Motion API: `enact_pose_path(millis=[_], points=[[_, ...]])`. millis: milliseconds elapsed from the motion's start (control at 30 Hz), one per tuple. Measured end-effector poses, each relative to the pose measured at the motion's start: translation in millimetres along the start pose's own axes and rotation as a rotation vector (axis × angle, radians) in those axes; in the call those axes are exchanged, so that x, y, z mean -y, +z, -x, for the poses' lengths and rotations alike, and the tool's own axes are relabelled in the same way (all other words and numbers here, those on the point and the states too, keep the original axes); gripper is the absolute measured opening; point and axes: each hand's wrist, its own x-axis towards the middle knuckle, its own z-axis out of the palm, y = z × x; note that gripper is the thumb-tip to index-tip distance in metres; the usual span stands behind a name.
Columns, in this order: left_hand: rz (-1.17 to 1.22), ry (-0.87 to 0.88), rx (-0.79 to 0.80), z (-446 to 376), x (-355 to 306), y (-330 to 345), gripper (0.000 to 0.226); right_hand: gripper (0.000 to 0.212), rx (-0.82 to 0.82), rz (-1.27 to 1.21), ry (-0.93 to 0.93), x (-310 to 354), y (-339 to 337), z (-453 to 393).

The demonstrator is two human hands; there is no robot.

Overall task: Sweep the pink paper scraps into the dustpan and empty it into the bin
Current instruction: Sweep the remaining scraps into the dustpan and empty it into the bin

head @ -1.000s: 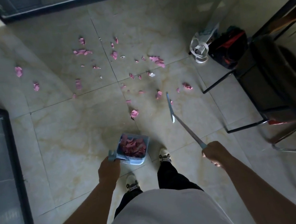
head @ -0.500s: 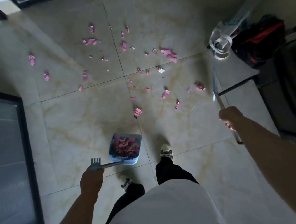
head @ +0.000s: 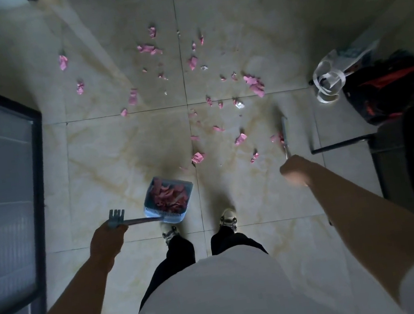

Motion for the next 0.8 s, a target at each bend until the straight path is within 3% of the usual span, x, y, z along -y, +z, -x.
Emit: enact_pose_path(millis=[200,367,633,800], points=[[-0.045,0.097,0.039,-40.0,-8.7,-18.7,0.024,0.030,0.011,0.104,-0.018,37.4,44.3,34.2],[-0.220,0.220,0.103,-75.1,-10.5,-40.4,0.030,0.013,-0.113,0.236,0.016,67.2,95.9,63.5],[-0.387,0.346,0.208,-115.0,-0.4,-79.0,0.031,0.035,-0.079,0.314,0.009,129.9,184.6,100.7],[-0.400,0.333,0.224,-133.8,12.2,-93.7,0.033,0.034,-0.055,0.425,-0.058,166.6,225.3,114.7]])
